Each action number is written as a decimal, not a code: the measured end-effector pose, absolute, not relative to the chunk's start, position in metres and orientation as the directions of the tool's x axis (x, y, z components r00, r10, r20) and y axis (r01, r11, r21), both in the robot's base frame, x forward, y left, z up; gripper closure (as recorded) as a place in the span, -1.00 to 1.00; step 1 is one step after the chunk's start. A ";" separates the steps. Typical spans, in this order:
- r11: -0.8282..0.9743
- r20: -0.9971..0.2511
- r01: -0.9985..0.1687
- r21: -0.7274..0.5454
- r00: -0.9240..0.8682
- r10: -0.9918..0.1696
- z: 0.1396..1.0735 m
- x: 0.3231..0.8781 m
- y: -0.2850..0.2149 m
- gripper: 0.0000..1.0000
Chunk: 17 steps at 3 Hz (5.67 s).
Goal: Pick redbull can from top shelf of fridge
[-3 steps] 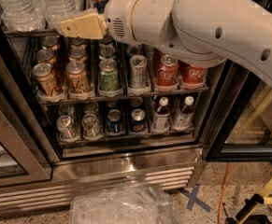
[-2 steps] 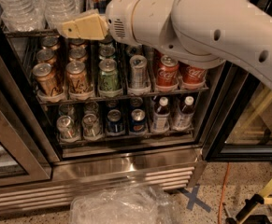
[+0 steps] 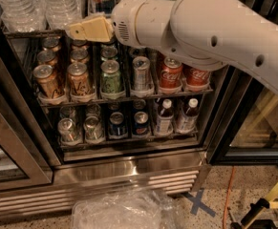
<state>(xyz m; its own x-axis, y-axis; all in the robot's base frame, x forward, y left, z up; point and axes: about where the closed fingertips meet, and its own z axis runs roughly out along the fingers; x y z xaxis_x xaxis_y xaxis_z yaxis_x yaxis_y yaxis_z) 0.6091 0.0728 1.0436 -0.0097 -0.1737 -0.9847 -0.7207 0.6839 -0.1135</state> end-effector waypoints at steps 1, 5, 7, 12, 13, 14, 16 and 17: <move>0.705 -0.987 -0.699 -0.121 0.006 -0.163 1.051 0.620 0.074 -0.78; 0.765 -0.992 -0.637 -0.097 0.000 -0.126 1.062 0.636 0.070 -0.52; 0.775 -0.995 -0.628 -0.067 -0.019 -0.101 1.058 0.639 0.076 -0.05; 0.771 -0.997 -0.636 -0.017 -0.044 -0.059 1.059 0.644 0.082 1.00; 0.766 -0.997 -0.643 -0.018 -0.044 -0.061 1.059 0.644 0.083 1.00; 0.745 -0.997 -0.667 -0.022 -0.037 -0.062 1.061 0.642 0.093 1.00; 0.705 -0.998 -0.706 -0.058 0.021 -0.061 1.077 0.631 0.105 1.00; 0.697 -0.997 -0.713 -0.083 0.056 -0.062 1.086 0.626 0.103 1.00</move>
Offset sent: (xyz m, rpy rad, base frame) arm 0.0342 0.0005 0.0225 0.0247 -0.0574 -0.0731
